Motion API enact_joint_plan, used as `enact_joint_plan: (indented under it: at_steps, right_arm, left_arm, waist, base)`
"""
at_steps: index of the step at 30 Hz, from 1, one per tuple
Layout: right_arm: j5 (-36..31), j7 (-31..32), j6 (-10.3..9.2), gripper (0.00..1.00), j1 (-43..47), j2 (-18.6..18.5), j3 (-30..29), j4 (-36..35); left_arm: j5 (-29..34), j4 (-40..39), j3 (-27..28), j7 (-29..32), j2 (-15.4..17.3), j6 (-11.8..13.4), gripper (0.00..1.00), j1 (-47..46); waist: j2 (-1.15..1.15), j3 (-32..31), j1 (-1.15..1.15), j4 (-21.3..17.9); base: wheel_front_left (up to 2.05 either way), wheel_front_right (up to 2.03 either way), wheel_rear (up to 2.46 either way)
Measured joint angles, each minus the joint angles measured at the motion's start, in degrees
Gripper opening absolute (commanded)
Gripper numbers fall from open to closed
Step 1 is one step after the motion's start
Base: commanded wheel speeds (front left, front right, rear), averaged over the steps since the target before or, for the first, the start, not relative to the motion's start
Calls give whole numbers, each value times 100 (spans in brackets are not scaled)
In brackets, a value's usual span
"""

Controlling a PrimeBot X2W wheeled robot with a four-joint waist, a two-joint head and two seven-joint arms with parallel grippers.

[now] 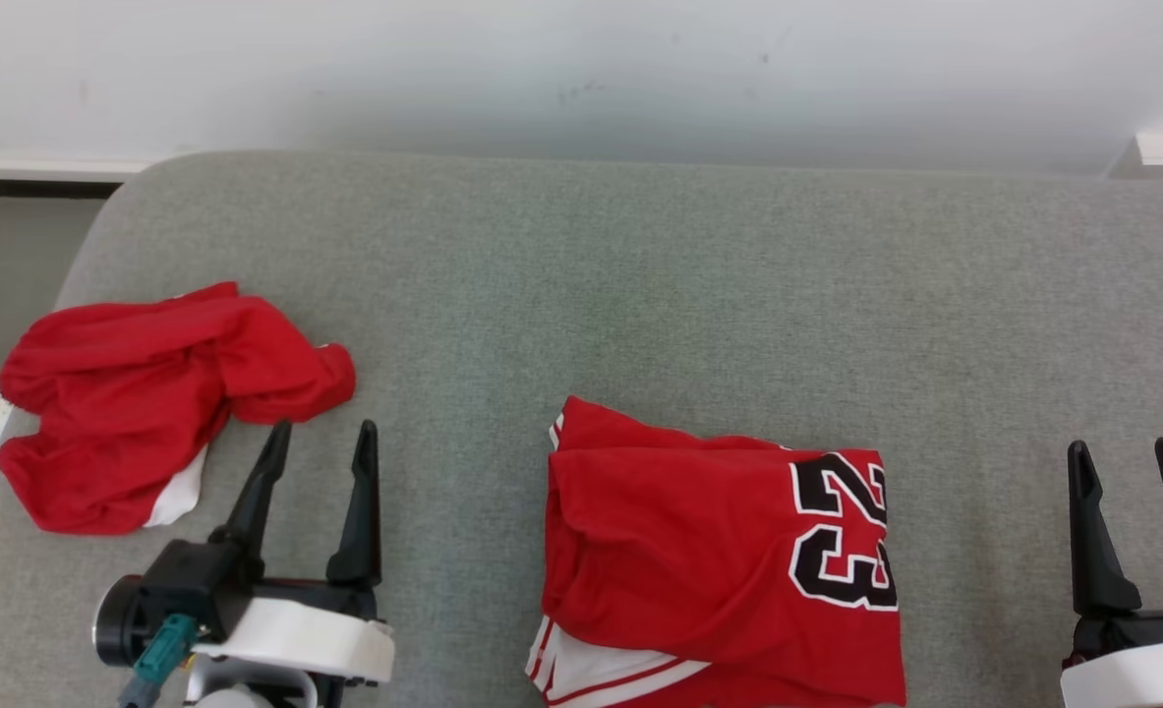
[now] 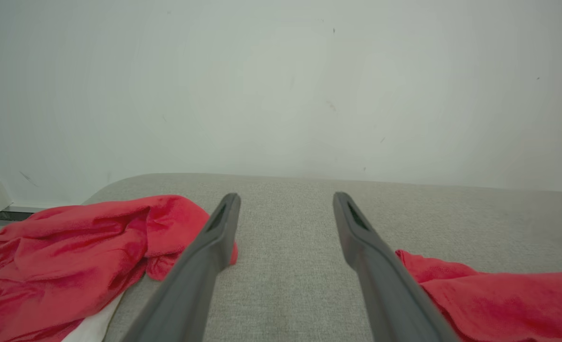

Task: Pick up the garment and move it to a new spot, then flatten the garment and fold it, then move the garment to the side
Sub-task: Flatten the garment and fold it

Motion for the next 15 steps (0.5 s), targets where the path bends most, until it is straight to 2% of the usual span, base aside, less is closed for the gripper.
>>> enact_joint_plan:
  at_steps: [15]
  right_arm:
    - [-58, 528, 0, 100, 746, 218, 107, -502]
  left_arm:
    - [26, 99, -38, 1, 125, 67, 100, 605]
  waist:
    - [0, -717, 0, -198]
  base:
    - [0, 0, 0]
